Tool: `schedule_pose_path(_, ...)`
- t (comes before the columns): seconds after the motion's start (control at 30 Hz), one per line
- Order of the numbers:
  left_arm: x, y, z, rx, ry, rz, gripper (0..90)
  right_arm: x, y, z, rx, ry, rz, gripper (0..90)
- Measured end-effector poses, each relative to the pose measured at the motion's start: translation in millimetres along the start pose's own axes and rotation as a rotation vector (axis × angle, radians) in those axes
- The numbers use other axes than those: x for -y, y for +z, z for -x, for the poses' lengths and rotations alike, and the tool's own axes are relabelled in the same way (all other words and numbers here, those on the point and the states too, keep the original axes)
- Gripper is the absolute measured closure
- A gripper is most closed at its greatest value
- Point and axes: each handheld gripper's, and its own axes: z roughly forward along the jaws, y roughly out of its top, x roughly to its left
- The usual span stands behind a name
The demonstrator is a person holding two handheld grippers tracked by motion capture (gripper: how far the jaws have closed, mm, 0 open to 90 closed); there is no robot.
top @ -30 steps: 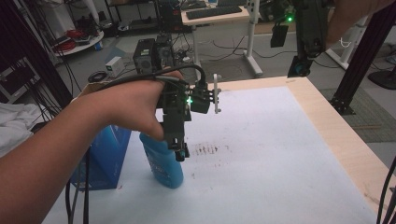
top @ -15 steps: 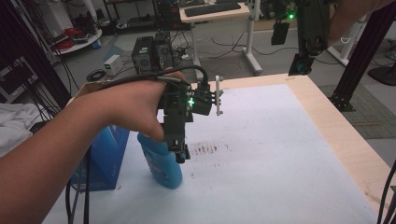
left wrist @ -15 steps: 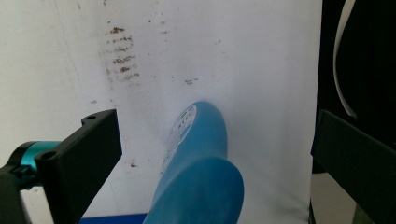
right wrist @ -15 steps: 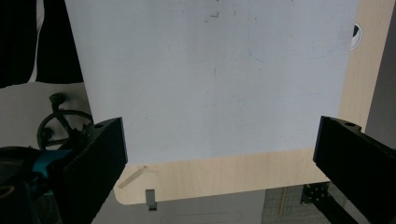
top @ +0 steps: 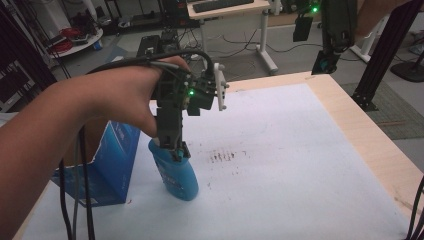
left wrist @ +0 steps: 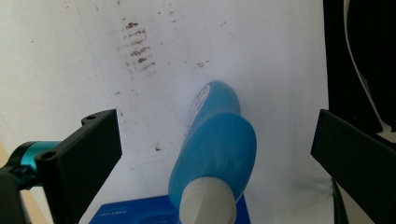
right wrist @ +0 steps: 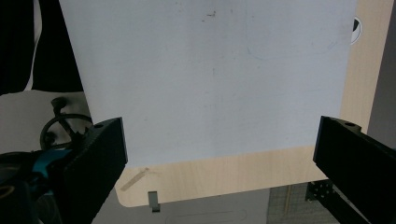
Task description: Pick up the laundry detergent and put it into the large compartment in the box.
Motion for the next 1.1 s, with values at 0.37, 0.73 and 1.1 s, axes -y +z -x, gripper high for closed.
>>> schedule_pose_path(0.37, 27.2, 6.6, -5.4, 0.005, 0.059, 0.009, 1.6, -2.0, 6.3, 2.8, -0.007, 0.028, -0.011, 1.9)
schedule_pose_path(0.73, 41.9, 20.2, -2.9, 0.013, 0.180, -0.013, 1.6, -2.7, 13.8, 7.0, -0.016, 0.051, -0.015, 1.9)
schedule_pose_path(1.1, 49.6, 39.0, -0.5, 0.026, 0.300, 0.004, 1.6, -7.8, 15.4, 5.5, -0.020, 0.075, -0.038, 1.9)
